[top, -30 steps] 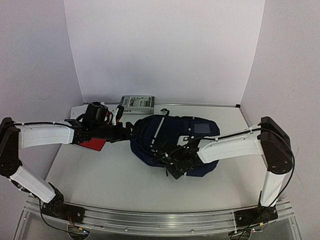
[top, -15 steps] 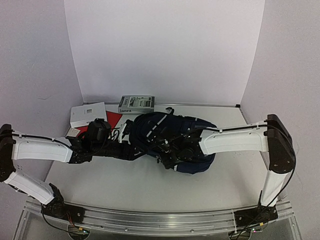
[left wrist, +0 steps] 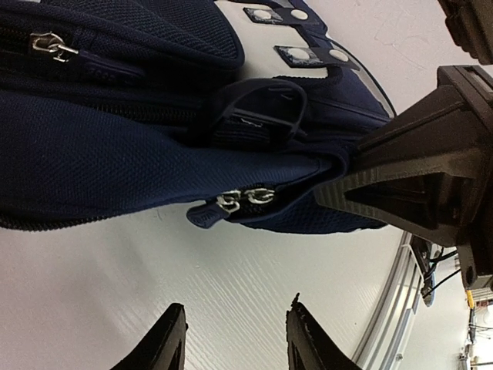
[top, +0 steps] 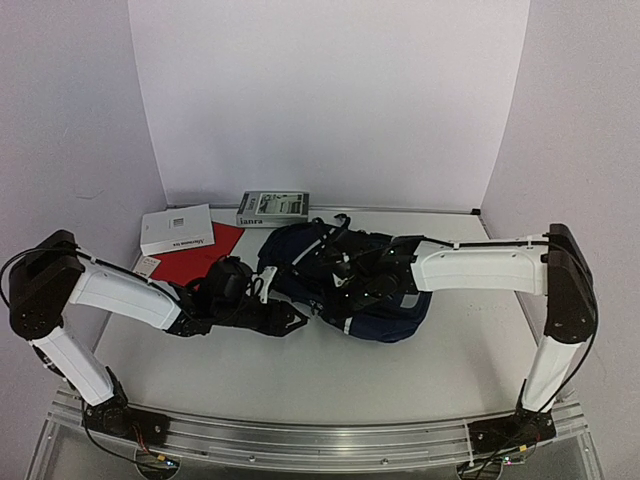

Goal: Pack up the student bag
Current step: Unzip the student bag at the center of the board.

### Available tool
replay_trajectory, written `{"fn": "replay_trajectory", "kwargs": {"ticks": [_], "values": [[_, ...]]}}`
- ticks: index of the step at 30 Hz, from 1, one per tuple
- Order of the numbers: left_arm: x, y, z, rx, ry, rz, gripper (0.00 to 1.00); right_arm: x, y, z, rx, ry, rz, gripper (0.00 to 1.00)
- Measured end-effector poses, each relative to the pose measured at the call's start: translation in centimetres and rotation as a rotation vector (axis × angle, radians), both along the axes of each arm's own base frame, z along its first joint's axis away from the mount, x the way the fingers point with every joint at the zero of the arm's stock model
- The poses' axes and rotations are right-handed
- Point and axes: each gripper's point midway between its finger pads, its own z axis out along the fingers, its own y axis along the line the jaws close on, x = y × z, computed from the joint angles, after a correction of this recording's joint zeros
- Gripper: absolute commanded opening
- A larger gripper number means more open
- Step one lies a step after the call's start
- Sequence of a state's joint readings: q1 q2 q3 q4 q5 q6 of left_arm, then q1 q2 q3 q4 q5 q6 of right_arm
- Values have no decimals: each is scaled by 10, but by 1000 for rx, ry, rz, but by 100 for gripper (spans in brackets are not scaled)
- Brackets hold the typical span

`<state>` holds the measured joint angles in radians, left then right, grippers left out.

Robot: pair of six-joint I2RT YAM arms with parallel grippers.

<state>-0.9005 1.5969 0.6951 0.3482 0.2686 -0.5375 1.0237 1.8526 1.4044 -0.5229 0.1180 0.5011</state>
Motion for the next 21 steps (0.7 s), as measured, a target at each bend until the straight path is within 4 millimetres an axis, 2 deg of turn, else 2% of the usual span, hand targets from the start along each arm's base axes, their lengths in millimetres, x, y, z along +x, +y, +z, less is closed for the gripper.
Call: {"fn": "replay_trajectory", "kwargs": {"ticks": [9, 21], "values": [[17, -17, 2, -30, -50, 6, 39, -4, 5, 14, 64, 18, -2, 0], [31, -26, 5, -28, -109, 30, 20, -7, 6, 13, 93, 31, -6, 0]]}}
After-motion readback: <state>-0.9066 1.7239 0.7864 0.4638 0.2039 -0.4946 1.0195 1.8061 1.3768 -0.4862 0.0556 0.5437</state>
